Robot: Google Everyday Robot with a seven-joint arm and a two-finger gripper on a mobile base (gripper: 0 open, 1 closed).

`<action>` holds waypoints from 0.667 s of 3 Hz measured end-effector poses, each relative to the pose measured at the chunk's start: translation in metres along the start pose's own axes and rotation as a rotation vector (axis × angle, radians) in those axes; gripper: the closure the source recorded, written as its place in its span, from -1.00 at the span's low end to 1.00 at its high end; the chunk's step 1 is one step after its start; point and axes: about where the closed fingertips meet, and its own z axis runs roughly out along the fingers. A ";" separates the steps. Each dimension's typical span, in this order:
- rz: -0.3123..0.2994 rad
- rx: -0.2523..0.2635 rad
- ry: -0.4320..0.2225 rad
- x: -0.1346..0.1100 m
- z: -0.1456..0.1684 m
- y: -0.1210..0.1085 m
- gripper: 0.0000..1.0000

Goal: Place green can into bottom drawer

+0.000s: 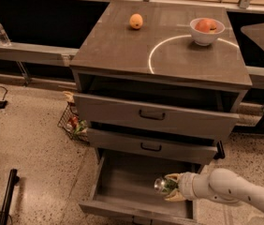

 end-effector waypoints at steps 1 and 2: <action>-0.012 0.028 -0.005 0.015 0.044 -0.003 1.00; -0.038 0.003 0.020 0.031 0.091 0.001 1.00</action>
Offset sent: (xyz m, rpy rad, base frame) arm 0.0488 0.0505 -0.1423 -0.0873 -0.0044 0.0636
